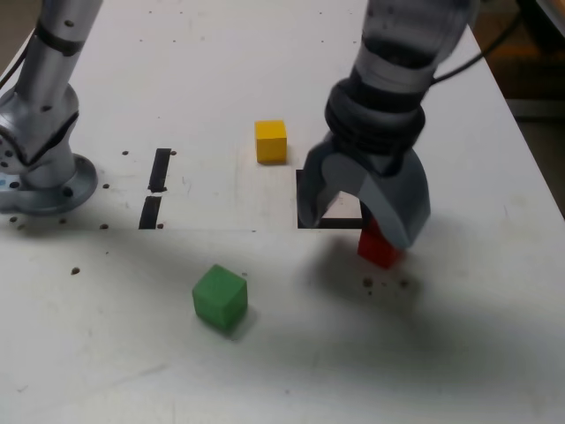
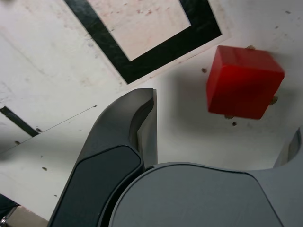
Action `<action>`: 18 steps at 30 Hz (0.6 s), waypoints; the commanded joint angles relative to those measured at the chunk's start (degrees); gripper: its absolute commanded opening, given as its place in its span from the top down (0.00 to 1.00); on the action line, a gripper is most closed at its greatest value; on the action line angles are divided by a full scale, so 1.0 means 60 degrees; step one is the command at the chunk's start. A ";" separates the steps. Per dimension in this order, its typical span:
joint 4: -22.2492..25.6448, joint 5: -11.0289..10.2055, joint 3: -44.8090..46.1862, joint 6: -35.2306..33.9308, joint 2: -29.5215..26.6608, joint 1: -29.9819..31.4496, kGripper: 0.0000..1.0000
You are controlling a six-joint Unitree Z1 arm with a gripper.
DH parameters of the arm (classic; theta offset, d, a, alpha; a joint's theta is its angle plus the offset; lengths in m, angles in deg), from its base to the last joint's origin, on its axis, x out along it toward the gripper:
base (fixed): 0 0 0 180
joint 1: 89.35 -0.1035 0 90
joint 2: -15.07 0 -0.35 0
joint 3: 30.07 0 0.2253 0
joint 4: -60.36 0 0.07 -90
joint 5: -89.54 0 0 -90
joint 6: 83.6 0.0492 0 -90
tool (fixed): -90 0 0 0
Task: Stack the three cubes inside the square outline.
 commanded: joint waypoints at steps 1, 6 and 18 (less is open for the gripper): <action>0.0023 0.0029 -0.0141 -0.0014 0.0167 -0.0010 0.02; 0.0066 0.0061 -0.0531 0.0016 0.0538 -0.0040 0.03; 0.0135 0.0013 -0.0727 0.0041 0.0831 -0.0256 0.06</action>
